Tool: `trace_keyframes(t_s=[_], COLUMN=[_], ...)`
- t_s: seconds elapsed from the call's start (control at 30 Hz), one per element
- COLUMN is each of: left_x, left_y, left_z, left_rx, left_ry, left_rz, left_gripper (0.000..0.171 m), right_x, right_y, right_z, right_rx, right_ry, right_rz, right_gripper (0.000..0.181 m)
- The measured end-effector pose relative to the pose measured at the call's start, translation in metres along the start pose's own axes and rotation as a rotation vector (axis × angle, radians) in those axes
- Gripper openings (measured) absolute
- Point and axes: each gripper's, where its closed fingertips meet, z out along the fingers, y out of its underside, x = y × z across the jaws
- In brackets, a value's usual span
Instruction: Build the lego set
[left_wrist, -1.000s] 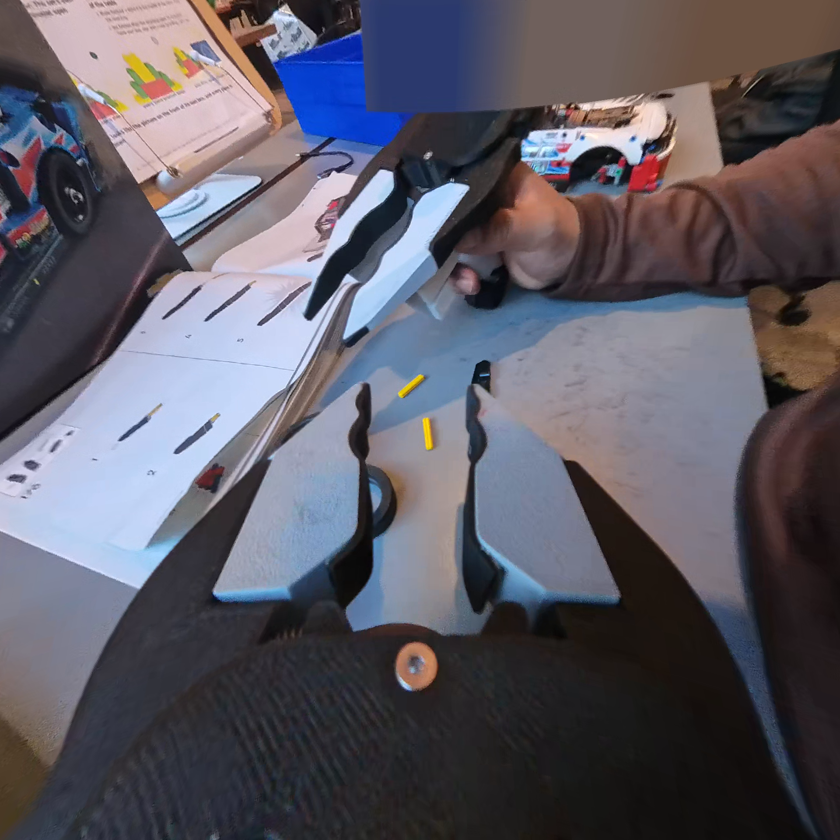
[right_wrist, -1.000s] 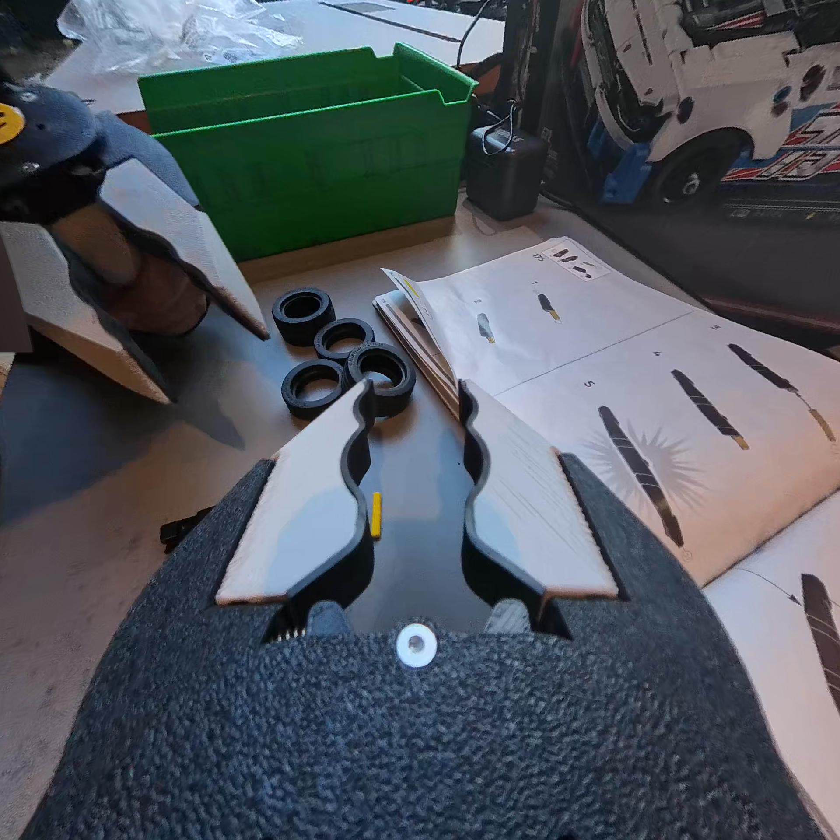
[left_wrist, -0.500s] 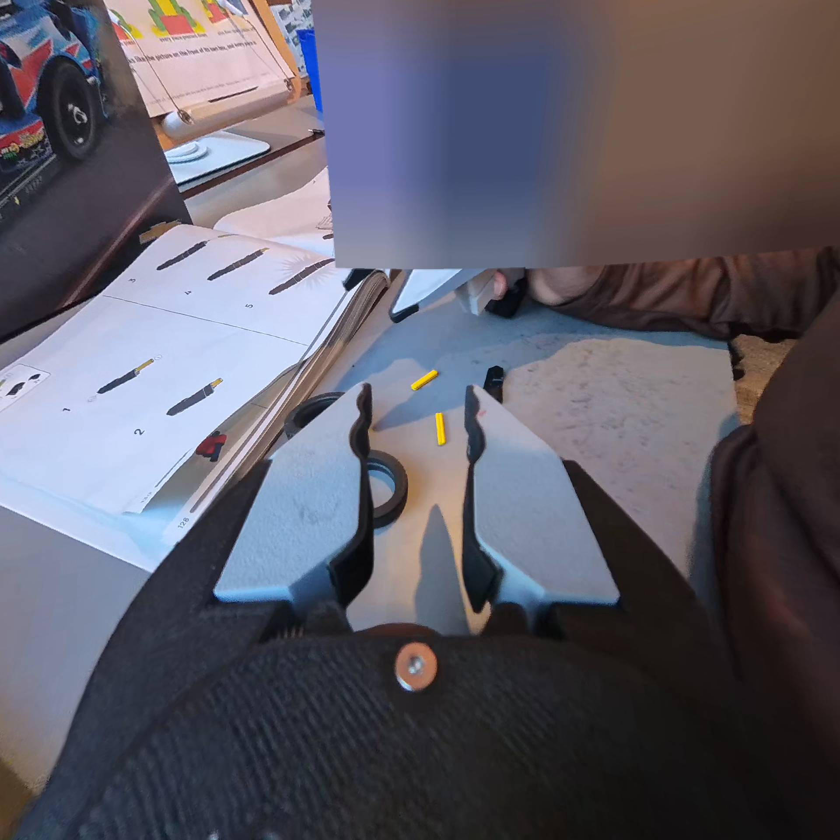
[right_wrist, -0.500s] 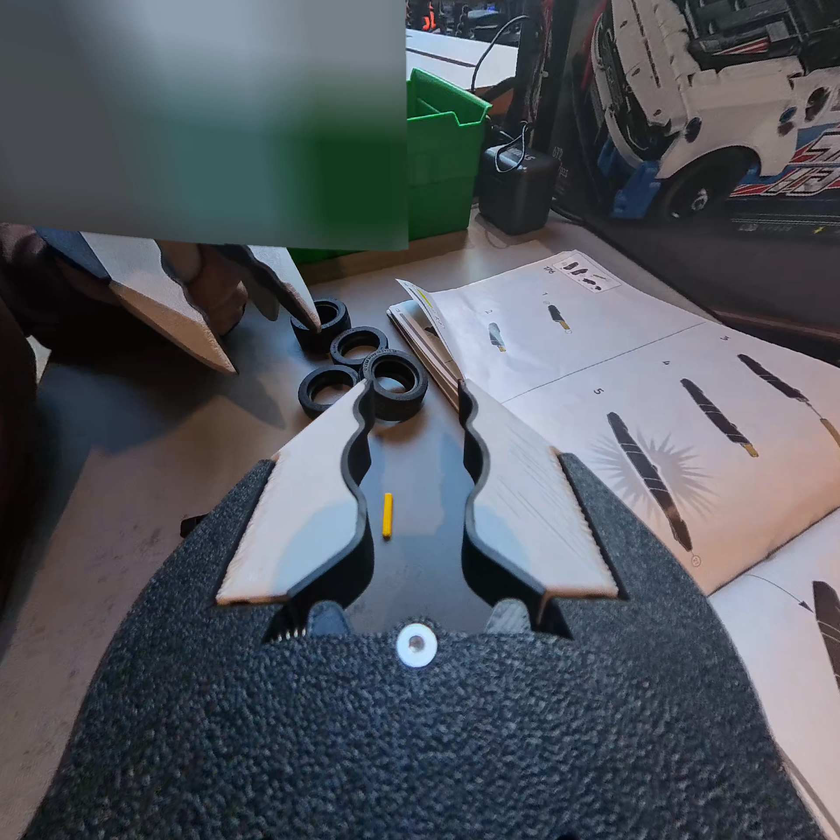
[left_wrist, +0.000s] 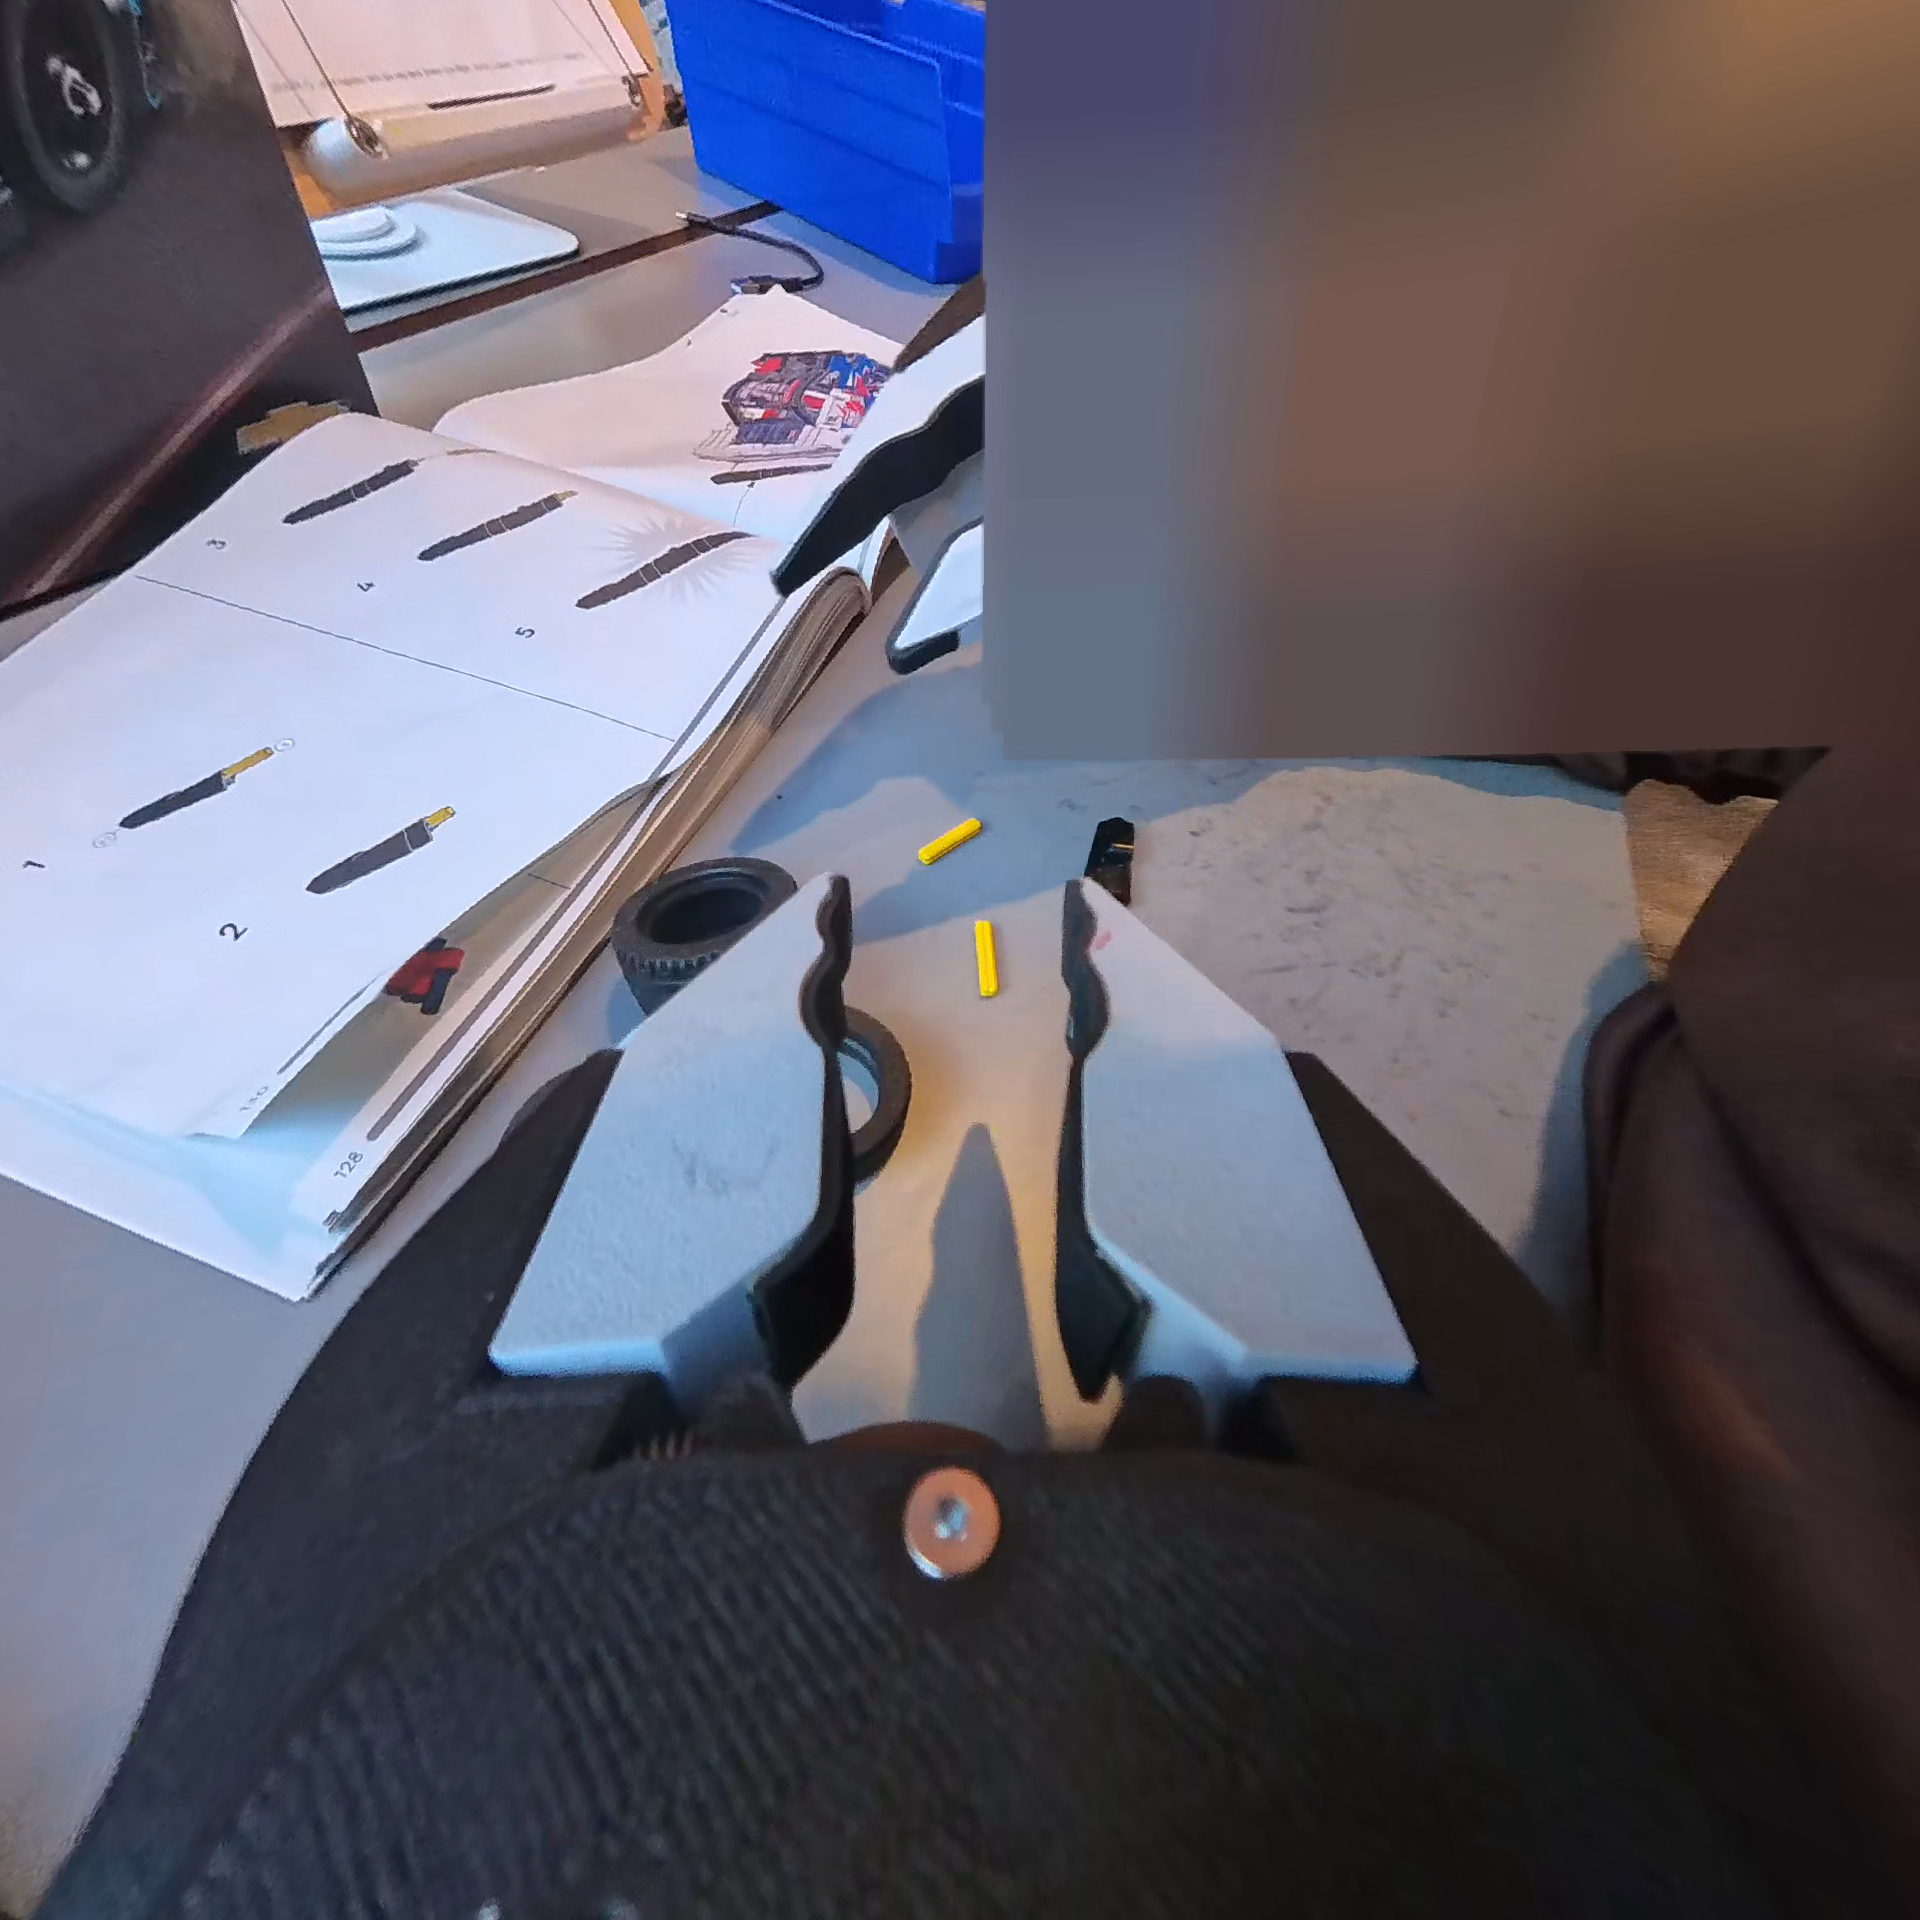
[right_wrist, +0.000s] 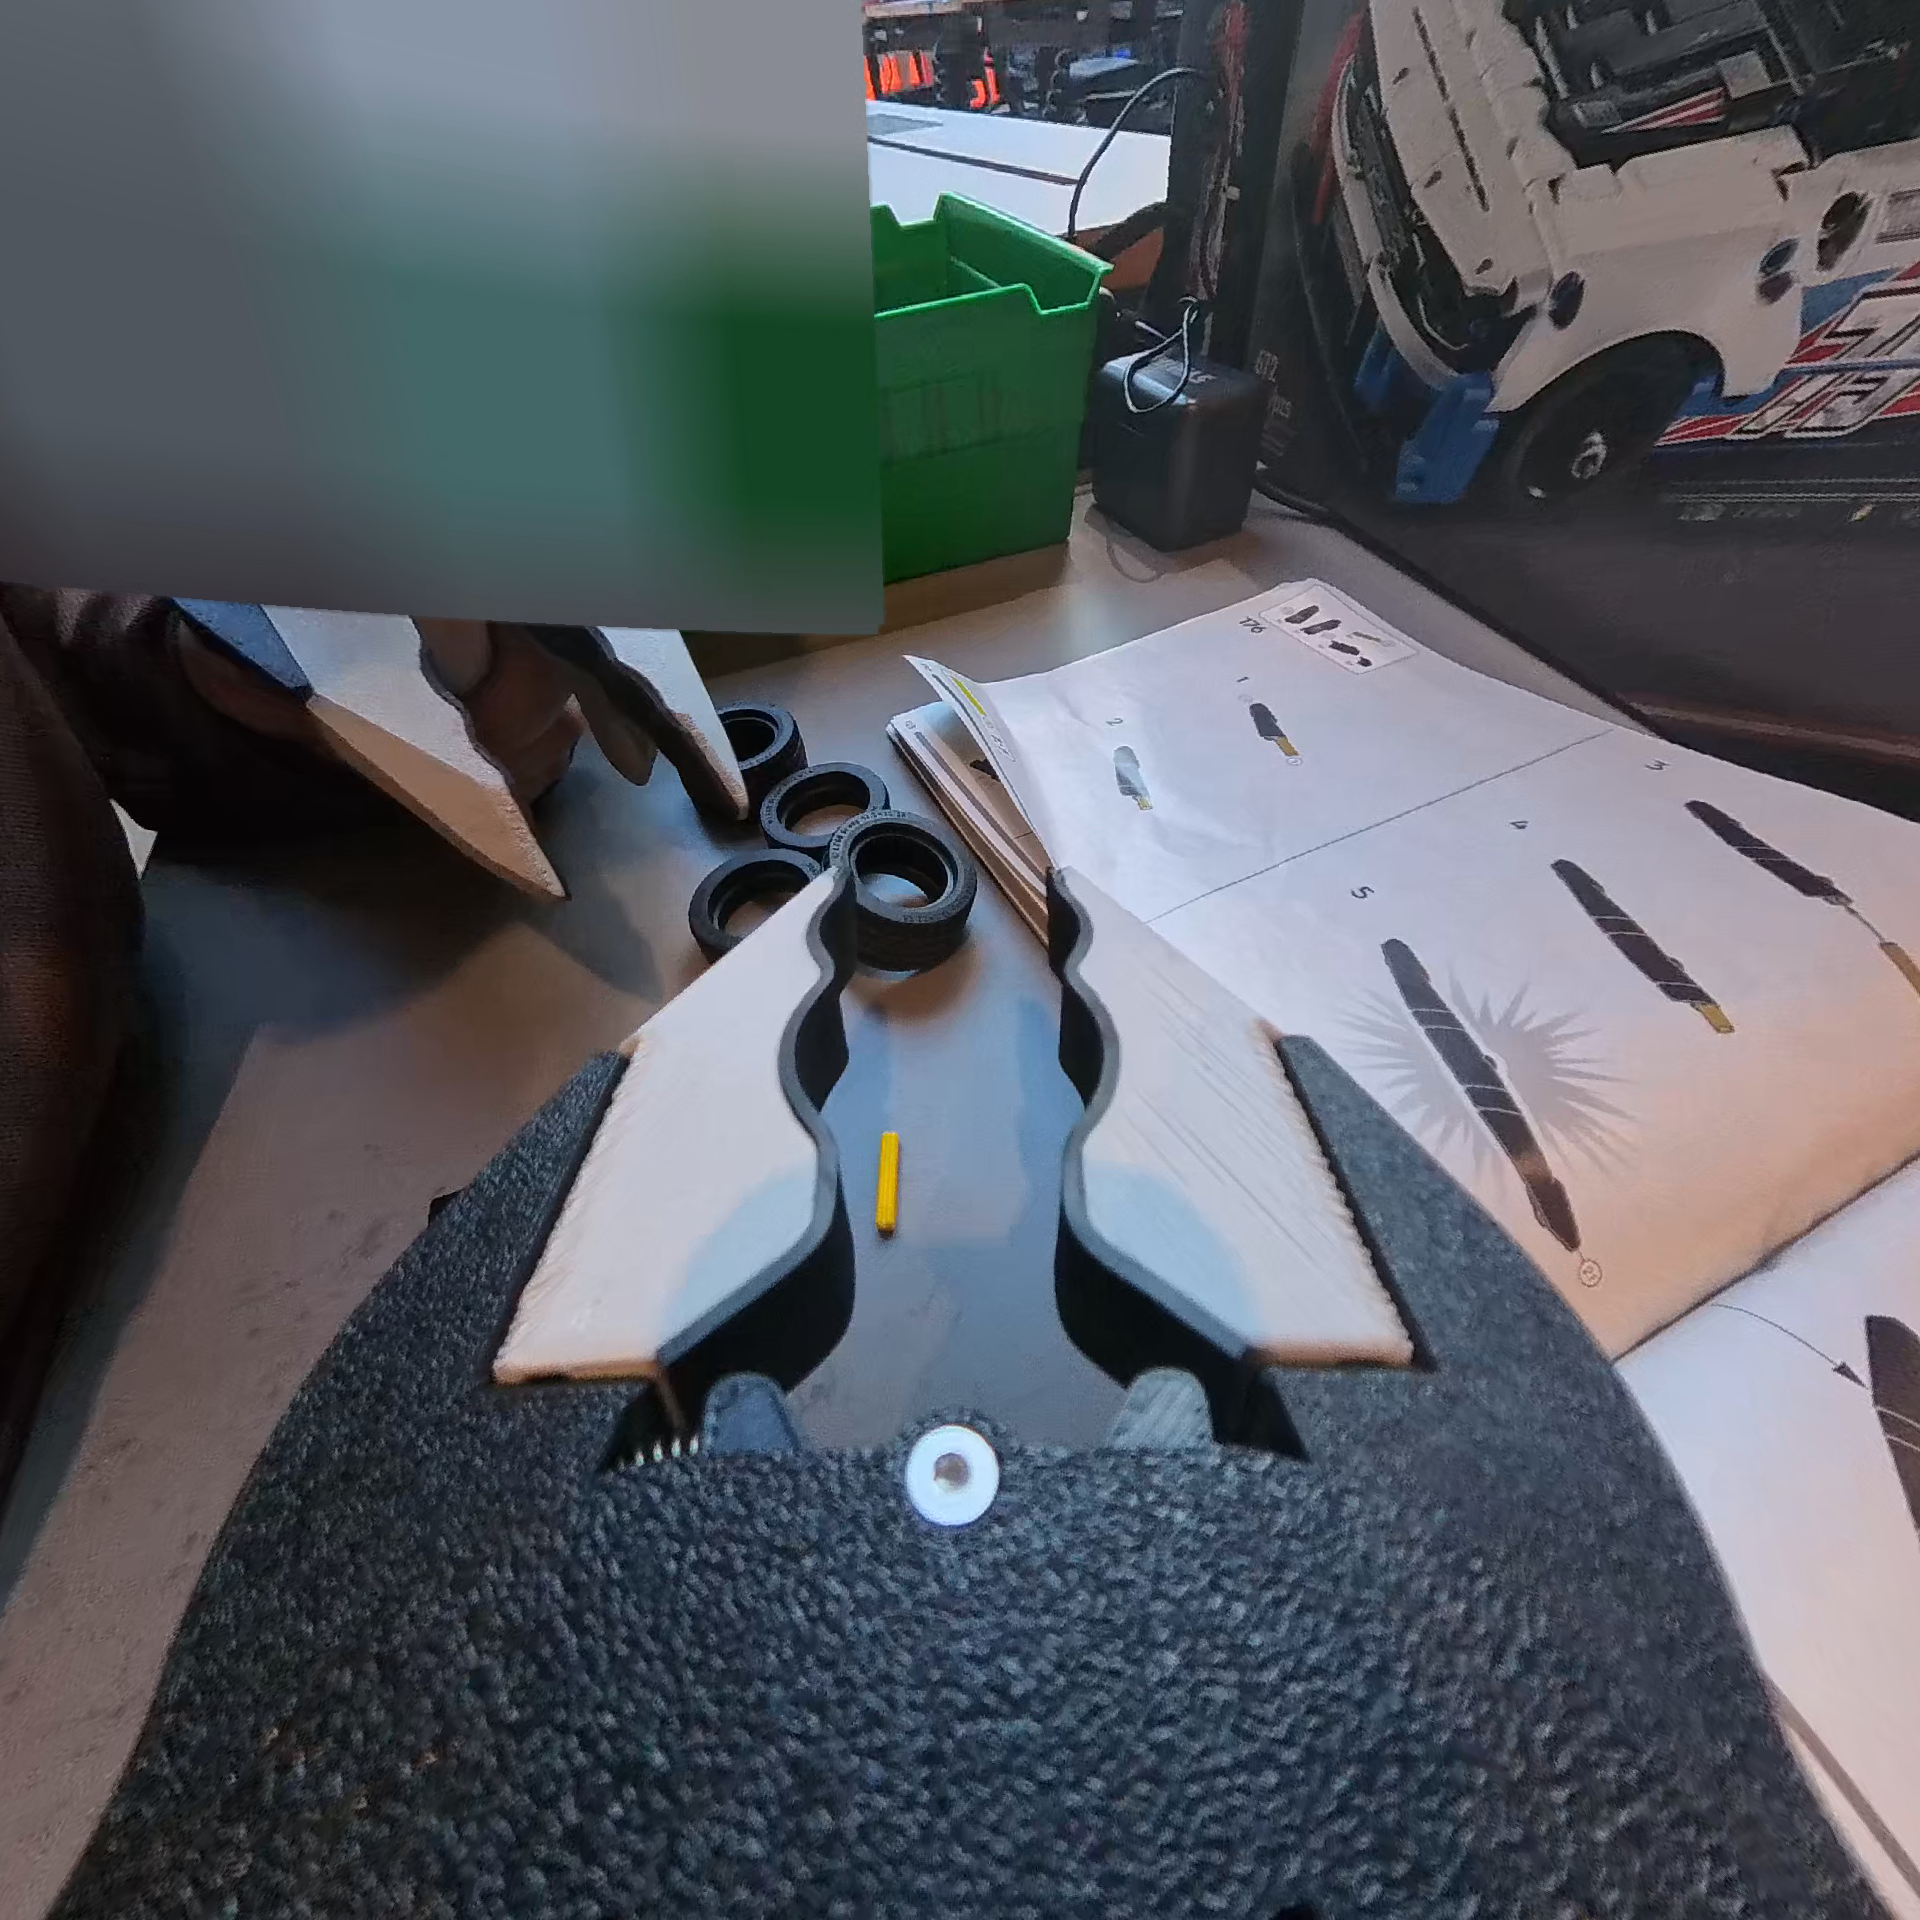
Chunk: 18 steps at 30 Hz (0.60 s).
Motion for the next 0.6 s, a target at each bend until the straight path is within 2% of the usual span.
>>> trace_keyframes(t_s=[0.17, 0.33, 0.43, 0.6], left_x=[0.002, 0.007, 0.009, 0.012], left_y=[0.011, 0.016, 0.018, 0.02], left_z=[0.005, 0.008, 0.009, 0.01], left_rx=[-0.063, -0.099, -0.114, -0.13], left_ry=[0.011, 0.018, 0.022, 0.03], left_rz=[-0.023, 0.003, 0.008, 0.031], left_gripper=[0.039, 0.04, 0.04, 0.04], right_x=[0.003, 0.001, -0.017, -0.036], right_y=[-0.001, 0.009, 0.034, 0.07], right_z=[-0.007, -0.036, -0.045, -0.054], right_rx=[0.025, 0.022, -0.112, -0.306], right_ry=[0.008, 0.059, 0.024, 0.031], right_rz=[0.029, 0.048, 0.03, -0.104], right_gripper=[0.035, 0.038, 0.037, 0.031])
